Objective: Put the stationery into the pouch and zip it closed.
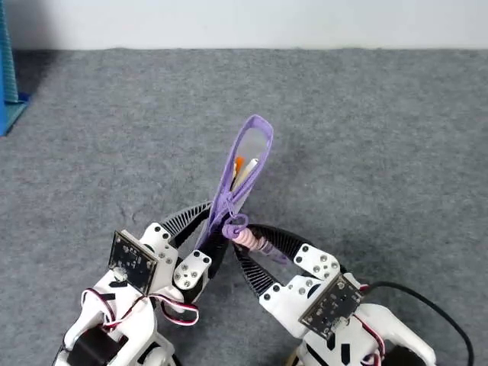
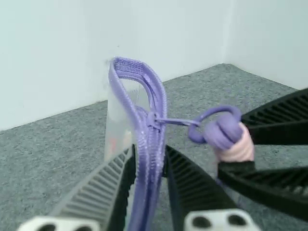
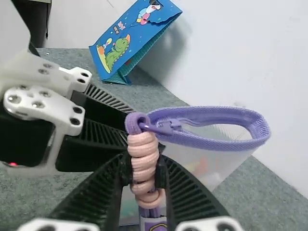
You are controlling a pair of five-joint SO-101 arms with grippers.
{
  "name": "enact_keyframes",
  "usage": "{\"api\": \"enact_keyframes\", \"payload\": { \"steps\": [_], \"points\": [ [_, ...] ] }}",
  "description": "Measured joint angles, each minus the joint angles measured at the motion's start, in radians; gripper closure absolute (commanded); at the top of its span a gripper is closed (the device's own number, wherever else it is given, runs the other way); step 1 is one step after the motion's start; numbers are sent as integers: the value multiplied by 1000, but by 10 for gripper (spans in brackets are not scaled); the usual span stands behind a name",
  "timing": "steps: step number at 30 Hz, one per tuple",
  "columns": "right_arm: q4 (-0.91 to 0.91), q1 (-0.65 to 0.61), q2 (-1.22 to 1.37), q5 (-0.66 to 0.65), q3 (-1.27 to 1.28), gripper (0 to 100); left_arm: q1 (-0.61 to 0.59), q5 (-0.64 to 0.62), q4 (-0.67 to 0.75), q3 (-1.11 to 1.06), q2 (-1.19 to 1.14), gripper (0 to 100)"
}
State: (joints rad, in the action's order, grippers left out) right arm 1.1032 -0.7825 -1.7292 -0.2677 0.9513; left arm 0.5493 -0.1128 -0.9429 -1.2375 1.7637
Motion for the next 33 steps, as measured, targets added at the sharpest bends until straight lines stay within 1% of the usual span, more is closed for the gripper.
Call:
{"api": "enact_keyframes", "payload": {
  "steps": [8,15,20,23,28,33],
  "points": [
    [-18,94,-3,0,0,991,3,0,-28,2,9,988],
    [-173,282,15,0,9,991,5,0,-146,63,12,991],
    [-299,423,17,0,100,991,6,-6,-262,146,11,991],
    [-361,474,17,0,150,991,6,-8,-313,175,11,991],
    [-437,531,15,0,216,991,6,-8,-342,187,11,991],
    [-529,634,15,0,290,991,-43,-8,-347,189,11,991]
  ]
}}
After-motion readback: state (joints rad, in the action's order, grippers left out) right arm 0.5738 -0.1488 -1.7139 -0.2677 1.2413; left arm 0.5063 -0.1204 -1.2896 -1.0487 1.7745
